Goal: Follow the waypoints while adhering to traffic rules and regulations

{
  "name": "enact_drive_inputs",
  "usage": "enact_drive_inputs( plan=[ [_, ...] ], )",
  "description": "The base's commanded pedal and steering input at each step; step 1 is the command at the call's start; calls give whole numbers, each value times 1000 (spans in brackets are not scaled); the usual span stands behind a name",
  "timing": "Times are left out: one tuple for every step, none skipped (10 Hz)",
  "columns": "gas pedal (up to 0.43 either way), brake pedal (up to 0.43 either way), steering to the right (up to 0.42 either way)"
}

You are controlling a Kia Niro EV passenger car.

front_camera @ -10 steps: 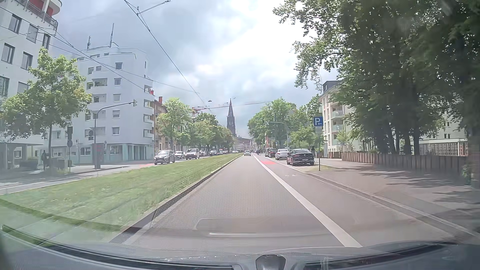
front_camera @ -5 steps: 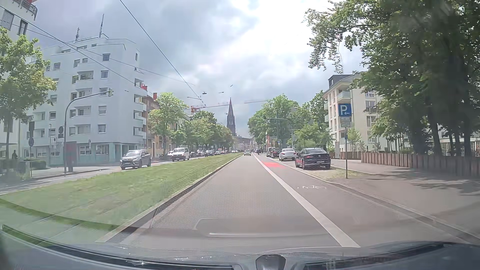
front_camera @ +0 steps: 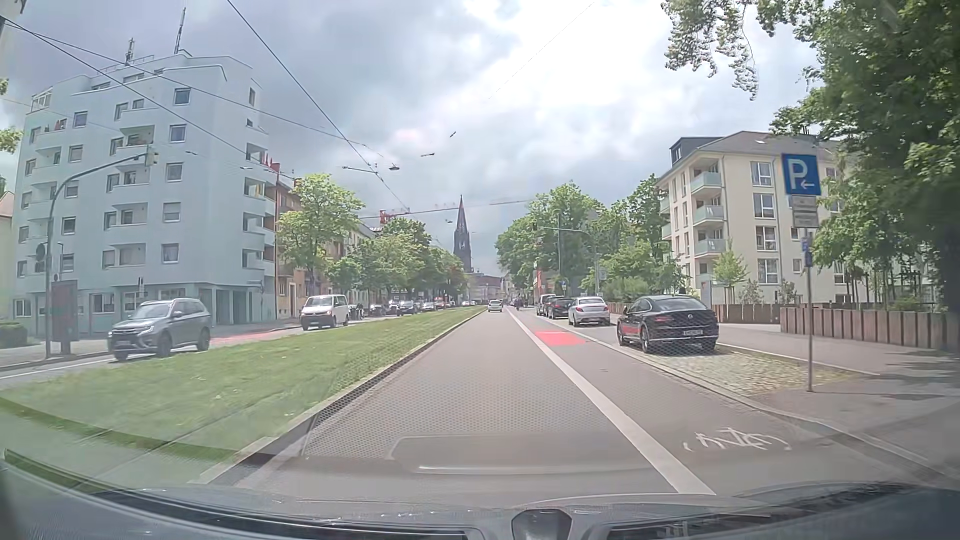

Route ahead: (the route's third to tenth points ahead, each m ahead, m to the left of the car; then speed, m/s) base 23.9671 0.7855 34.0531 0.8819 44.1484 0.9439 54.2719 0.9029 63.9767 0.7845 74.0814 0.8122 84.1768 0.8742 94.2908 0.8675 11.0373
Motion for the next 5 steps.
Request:
enact_drive_inputs(
  plan=[
    [110, 0, -1],
    [110, 0, -1],
    [110, 0, -1],
    [110, 0, -1],
    [110, 0, -1]
  ],
)
